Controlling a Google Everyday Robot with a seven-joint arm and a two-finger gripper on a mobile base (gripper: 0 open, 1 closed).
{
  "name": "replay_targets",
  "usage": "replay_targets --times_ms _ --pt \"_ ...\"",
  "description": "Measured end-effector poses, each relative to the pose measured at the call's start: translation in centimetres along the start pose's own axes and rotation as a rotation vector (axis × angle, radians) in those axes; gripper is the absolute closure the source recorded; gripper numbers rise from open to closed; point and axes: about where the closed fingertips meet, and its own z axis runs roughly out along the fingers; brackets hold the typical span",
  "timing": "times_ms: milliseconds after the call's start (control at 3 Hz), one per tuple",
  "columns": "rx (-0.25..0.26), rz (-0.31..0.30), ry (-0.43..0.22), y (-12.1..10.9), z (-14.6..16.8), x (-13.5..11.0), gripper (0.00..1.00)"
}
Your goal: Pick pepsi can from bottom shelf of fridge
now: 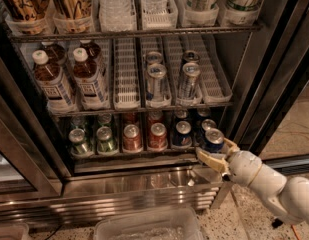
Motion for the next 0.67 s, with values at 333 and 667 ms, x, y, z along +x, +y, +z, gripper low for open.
replay_targets --times_ms 333,667 --pt "-0.173 0.036 0.008 1.9 1.0 -2.5 1.00" --pt "-0.251 0.037 0.000 3.9 0.7 -2.8 1.00"
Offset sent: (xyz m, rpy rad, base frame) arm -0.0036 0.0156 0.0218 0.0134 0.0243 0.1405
